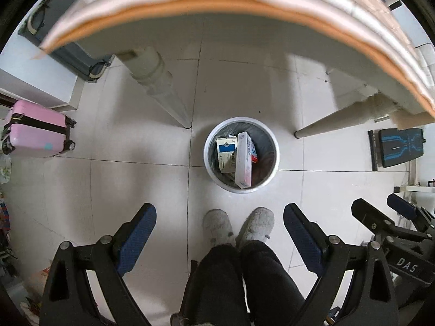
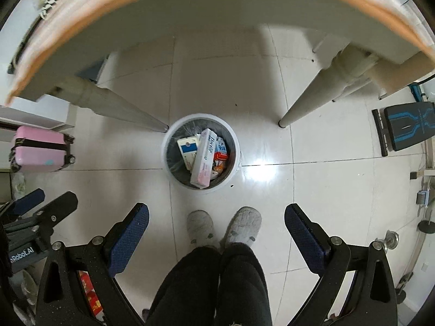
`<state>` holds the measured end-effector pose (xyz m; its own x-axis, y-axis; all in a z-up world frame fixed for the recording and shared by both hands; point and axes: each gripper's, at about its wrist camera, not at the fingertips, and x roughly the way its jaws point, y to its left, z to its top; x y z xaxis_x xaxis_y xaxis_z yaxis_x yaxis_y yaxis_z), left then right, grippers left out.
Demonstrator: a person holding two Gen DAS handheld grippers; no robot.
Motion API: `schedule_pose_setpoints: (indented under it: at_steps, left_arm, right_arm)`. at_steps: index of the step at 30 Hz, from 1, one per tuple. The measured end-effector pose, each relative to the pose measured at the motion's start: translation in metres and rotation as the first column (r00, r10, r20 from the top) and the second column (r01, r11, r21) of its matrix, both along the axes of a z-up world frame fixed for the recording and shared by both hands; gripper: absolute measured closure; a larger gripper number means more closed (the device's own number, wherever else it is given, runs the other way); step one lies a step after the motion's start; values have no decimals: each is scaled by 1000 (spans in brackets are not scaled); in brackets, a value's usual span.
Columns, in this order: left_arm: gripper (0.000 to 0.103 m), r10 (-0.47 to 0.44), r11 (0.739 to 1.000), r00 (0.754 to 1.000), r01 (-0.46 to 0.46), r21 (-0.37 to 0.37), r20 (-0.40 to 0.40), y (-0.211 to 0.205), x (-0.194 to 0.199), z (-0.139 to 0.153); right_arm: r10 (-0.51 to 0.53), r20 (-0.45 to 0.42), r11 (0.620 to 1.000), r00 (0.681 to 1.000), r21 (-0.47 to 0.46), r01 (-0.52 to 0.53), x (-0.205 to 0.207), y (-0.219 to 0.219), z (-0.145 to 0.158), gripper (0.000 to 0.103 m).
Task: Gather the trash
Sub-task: 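Raise both open tools back toward the table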
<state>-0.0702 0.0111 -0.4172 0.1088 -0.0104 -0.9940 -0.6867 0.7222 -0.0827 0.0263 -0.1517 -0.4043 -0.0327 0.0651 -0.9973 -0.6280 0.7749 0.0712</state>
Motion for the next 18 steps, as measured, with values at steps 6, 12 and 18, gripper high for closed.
schedule_pose_setpoints:
  at_steps: [6, 12, 18]
  left_arm:
    - [7, 4, 1000, 1000, -5, 19, 2, -5, -17, 65]
    - [7, 0, 996, 1000, -2, 84, 24, -3, -23, 120]
    - [7, 48, 991, 996, -57, 125, 69, 21, 8, 142]
  right_arm:
    - [12, -1, 1000, 1000, 29, -12, -13, -5, 89, 2]
    - [22, -13, 996, 1000, 89, -20, -17, 1, 162, 2]
    - [-47, -29, 986, 998, 158, 51, 19, 19, 205, 2]
